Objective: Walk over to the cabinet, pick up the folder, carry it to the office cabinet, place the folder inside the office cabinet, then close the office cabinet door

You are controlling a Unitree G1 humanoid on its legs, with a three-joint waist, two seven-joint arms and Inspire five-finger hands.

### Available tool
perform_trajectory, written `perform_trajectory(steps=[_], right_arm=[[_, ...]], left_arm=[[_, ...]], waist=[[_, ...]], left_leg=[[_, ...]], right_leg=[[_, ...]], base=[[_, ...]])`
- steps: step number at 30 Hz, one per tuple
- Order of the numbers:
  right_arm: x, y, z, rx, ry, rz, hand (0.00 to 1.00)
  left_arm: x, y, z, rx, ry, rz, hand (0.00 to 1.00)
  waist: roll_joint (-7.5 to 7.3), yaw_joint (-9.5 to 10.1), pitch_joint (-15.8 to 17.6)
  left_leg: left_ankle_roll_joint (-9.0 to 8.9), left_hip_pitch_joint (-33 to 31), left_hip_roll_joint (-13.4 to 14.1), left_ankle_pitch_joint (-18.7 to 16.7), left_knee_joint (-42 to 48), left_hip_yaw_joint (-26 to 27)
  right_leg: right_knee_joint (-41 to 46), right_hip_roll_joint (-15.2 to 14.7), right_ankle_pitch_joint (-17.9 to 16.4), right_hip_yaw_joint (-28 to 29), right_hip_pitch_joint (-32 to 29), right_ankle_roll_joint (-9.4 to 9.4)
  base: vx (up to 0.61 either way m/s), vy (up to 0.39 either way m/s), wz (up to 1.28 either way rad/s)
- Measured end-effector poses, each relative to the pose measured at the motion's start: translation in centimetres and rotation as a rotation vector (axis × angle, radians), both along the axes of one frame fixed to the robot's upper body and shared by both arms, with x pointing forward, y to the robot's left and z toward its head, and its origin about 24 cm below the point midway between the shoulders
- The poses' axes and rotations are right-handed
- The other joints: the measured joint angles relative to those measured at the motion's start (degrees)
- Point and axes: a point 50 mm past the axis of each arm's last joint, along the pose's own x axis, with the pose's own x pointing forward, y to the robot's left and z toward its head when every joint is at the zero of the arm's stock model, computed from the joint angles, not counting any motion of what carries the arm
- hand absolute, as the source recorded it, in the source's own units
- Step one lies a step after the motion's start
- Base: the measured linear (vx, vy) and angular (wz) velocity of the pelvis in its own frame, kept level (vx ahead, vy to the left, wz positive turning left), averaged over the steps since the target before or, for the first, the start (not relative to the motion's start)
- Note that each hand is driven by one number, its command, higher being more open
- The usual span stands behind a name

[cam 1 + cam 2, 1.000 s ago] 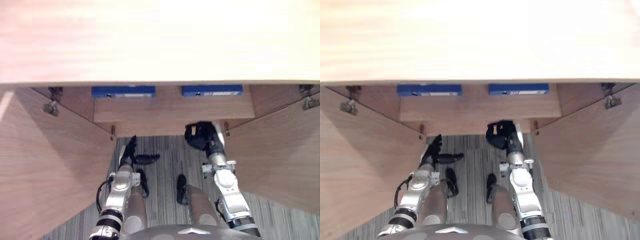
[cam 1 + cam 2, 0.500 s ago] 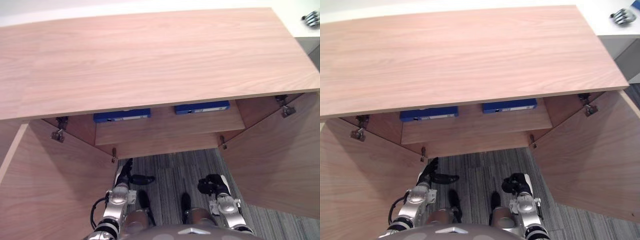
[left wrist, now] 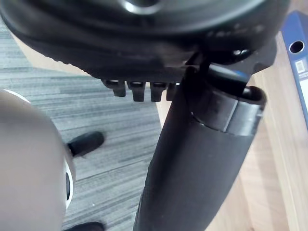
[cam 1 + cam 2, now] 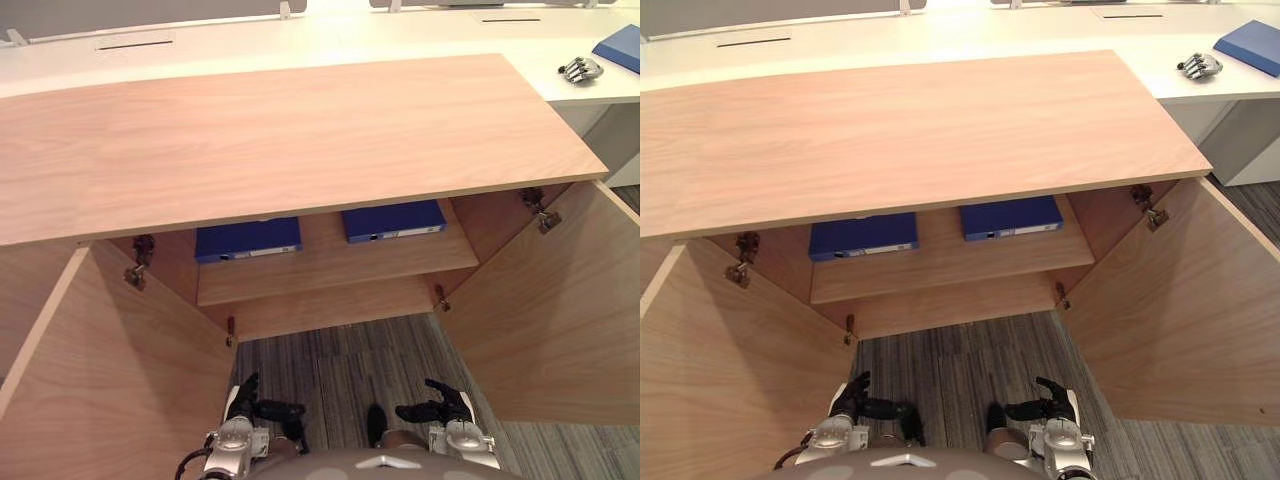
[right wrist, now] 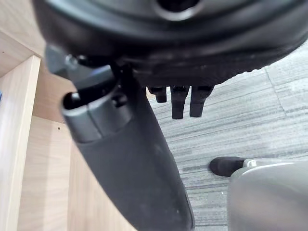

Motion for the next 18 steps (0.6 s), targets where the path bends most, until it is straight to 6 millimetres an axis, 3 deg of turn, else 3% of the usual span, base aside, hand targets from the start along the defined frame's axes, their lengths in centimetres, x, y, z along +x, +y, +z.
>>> perform_trajectory(steps=[10,18], right_arm=[[-0.5,0.2,-0.2,0.032,0.007,-0.077,1.0],[-0.4,-2.1,1.1,0.017,-0.114,-0.271,1.0]], left_arm=[[-0.1,0.0,-0.1,0.013,0.013,-0.025,1.0],[0.1,0.0,0.0,0.016,0.01,-0.032,1.0]], waist=[[-0.09,0.18,-0.84],[0.72,-1.37,-1.25]], left_leg=[[-0.78,3.03,0.07,-1.61,0.06,2.69],[-2.3,6.25,1.18,-3.81,0.36,11.81]], right_leg=[[-1.44,0.36,0.05,2.78,2.32,-0.17],[-1.2,2.24,1.08,12.63,0.12,-0.88]], base=[[0.04,-0.008,-0.16],[0.0,-0.026,-0.62]])
